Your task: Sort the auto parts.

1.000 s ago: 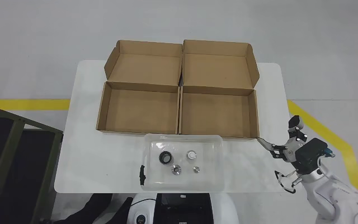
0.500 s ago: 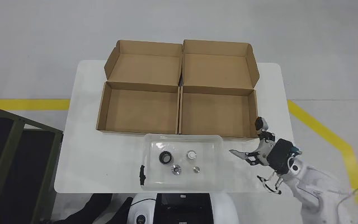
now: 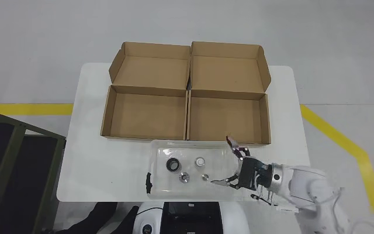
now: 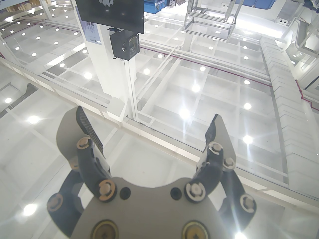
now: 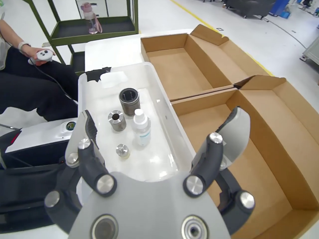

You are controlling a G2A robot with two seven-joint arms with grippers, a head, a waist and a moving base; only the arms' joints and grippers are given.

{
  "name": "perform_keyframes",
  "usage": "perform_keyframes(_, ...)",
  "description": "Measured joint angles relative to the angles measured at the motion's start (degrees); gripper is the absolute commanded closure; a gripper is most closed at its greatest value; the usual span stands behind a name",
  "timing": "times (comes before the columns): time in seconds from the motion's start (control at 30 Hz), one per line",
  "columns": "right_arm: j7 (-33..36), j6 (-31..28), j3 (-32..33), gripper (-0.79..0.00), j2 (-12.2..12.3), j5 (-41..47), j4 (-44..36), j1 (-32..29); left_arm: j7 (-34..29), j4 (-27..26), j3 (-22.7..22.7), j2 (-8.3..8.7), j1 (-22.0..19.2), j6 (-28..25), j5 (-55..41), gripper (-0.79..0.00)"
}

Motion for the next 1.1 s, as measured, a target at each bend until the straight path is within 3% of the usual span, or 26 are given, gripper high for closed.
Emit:
perform_keyframes(0.4, 10.74, 0.76, -9.18, -0.785, 1.04, -0.57, 1.19, 4.25, 0.00, 0.00, 0.00, 0.00, 0.00, 0.00, 0.00, -0.785)
perform_keyframes(0.87, 14.23, 3.64, -14.45, -0.785, 1.31, -1.96, 4.75, 8.97, 0.00, 0.00, 0.00, 0.00, 0.00, 0.00, 0.00, -0.785)
perform_keyframes(1.1, 15.01, 4.45, -15.55, -0.693, 1.58, -1.86, 6.87, 10.50, 0.00, 0.00, 0.00, 0.00, 0.00, 0.00, 0.00, -0.785)
